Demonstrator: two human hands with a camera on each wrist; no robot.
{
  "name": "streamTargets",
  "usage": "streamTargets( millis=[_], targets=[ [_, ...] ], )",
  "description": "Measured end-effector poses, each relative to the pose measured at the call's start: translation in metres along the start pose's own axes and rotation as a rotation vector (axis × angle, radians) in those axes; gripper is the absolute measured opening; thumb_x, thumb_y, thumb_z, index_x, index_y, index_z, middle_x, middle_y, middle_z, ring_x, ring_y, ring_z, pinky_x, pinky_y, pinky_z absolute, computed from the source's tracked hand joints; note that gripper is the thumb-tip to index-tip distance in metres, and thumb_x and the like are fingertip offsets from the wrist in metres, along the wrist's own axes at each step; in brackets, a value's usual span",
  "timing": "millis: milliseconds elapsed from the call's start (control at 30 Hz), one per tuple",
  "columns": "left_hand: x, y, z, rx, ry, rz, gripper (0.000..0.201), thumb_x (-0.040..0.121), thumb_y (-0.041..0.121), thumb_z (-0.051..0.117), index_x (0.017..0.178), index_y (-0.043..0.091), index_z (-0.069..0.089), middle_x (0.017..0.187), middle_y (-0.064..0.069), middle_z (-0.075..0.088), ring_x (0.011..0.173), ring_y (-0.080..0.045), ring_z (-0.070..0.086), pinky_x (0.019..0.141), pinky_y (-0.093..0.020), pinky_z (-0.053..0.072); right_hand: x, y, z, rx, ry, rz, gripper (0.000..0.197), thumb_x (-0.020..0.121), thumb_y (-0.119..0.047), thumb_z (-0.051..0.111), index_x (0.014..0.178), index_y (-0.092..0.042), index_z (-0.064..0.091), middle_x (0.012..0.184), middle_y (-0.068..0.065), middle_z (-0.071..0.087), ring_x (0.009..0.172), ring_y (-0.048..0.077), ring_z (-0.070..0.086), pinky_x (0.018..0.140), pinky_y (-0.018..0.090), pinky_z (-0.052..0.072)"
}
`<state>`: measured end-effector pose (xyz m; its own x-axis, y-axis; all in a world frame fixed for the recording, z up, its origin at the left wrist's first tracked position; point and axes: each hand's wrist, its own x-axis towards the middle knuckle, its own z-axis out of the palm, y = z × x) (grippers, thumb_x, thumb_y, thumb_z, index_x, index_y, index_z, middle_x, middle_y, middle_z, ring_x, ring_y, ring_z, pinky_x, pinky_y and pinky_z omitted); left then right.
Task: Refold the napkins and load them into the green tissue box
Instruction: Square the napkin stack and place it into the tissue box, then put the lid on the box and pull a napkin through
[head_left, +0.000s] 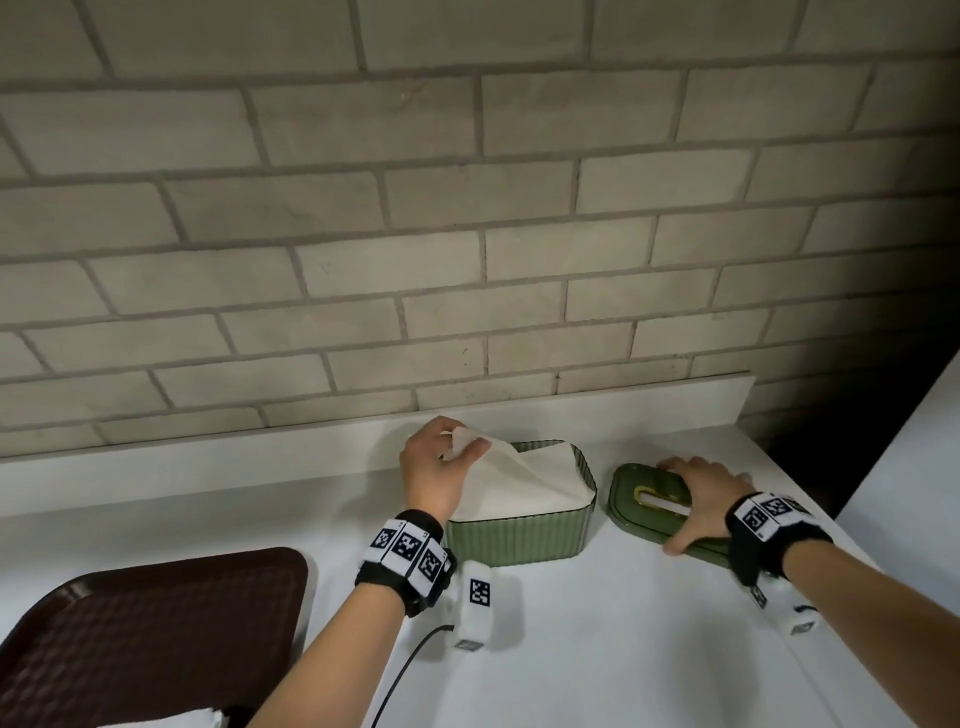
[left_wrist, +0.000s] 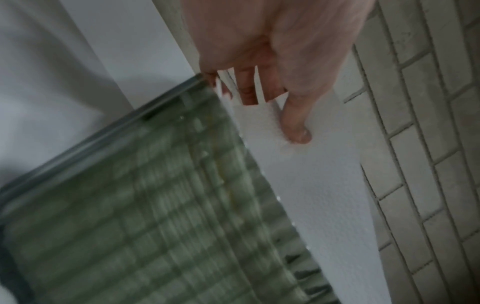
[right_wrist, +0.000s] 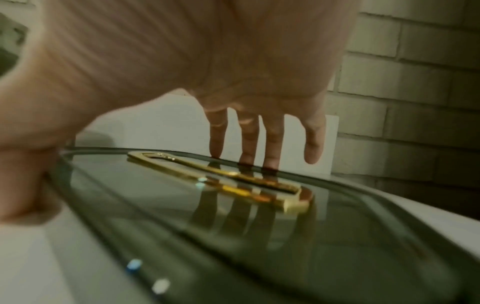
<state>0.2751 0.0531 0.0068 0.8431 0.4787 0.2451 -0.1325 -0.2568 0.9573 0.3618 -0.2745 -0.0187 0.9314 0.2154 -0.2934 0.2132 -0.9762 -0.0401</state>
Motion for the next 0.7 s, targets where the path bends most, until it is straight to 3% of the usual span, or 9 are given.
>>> streamTargets(
  millis=[100,167,233,300,367,467,567,633,700],
  targets=[
    [0.001,0.001,0.006,-0.008,-0.022,0.036,0.024,0.073,0.008,0.083,0.066,0.025,0.068,0.072,0.004,0.07,0.071,-0.013,0.064,0.07,-0.023,0.049,-0.001,0.008,0.003,0.16,0.082,0.06,0.116,0.031,-0.067,0.075,0.135,-0.041,0.032,0.116,-0.001,0.048,0.107,0.024,0.054,0.096,0.043,0.044],
    [0.0,0.004,0.009,0.027,-0.038,0.039,0.024,0.074,0.01,0.08,0.067,0.031,0.07,0.081,0.006,0.072,0.081,-0.007,0.065,0.073,-0.013,0.045,-0.003,0.012,-0.007,0.384,0.181,0.072,0.115,0.033,-0.064,0.078,0.136,-0.037,0.035,0.115,0.005,0.048,0.101,0.026,0.055,0.09,0.039,0.048],
    [-0.001,0.004,0.01,0.046,-0.062,0.02,0.025,0.075,0.011,0.079,0.069,0.033,0.069,0.083,0.011,0.07,0.082,0.007,0.061,0.071,-0.005,0.039,-0.012,0.007,-0.023,0.6,0.318,0.019,0.107,0.043,-0.055,0.085,0.137,-0.032,0.038,0.121,0.01,0.051,0.1,0.026,0.056,0.086,0.032,0.047],
    [0.001,0.002,0.011,0.007,-0.081,-0.027,0.017,0.074,0.017,0.082,0.075,0.028,0.069,0.089,0.009,0.069,0.085,0.005,0.06,0.07,-0.006,0.038,-0.028,-0.009,-0.04,0.746,0.419,-0.105,0.096,0.056,-0.038,0.09,0.137,-0.032,0.04,0.124,0.006,0.049,0.104,0.021,0.055,0.087,0.028,0.042],
    [0.002,0.001,0.01,-0.024,-0.094,-0.067,0.02,0.072,0.027,0.085,0.083,0.023,0.068,0.101,0.002,0.067,0.096,-0.007,0.06,0.075,-0.011,0.038,-0.049,-0.035,-0.054,0.751,0.439,-0.285,0.099,0.057,-0.035,0.091,0.139,-0.037,0.036,0.126,-0.002,0.045,0.109,0.016,0.052,0.091,0.028,0.043],
    [0.002,-0.001,0.008,-0.007,-0.126,-0.072,0.022,0.069,0.034,0.086,0.079,0.023,0.07,0.096,0.006,0.069,0.098,-0.01,0.062,0.083,-0.02,0.041,-0.073,-0.073,-0.063,0.66,0.449,-0.505,0.111,0.046,-0.051,0.088,0.14,-0.043,0.031,0.13,-0.01,0.04,0.115,0.011,0.049,0.098,0.031,0.045],
    [0.006,-0.008,0.008,0.073,-0.108,-0.037,0.038,0.055,0.056,0.086,0.075,0.025,0.075,0.088,0.007,0.075,0.097,-0.017,0.068,0.09,-0.033,0.05,-0.08,-0.108,-0.065,0.574,0.454,-0.566,0.113,0.042,-0.058,0.085,0.139,-0.048,0.027,0.133,-0.011,0.037,0.117,0.011,0.047,0.099,0.032,0.045],
    [0.008,-0.012,0.008,0.078,-0.092,-0.047,0.047,0.046,0.065,0.081,0.072,0.026,0.076,0.081,0.003,0.076,0.09,-0.023,0.071,0.086,-0.04,0.056,-0.078,-0.129,-0.067,0.541,0.478,-0.564,0.109,0.042,-0.062,0.082,0.136,-0.054,0.027,0.134,-0.009,0.036,0.116,0.017,0.049,0.099,0.039,0.048],
    [0.006,-0.007,0.009,0.097,-0.099,-0.022,0.029,0.051,0.056,0.073,0.065,0.031,0.07,0.077,-0.003,0.075,0.084,-0.03,0.071,0.079,-0.043,0.058,-0.07,-0.142,-0.068,0.486,0.48,-0.546,0.104,0.043,-0.064,0.08,0.133,-0.056,0.029,0.133,-0.008,0.035,0.115,0.021,0.049,0.099,0.042,0.047]
  ],
)
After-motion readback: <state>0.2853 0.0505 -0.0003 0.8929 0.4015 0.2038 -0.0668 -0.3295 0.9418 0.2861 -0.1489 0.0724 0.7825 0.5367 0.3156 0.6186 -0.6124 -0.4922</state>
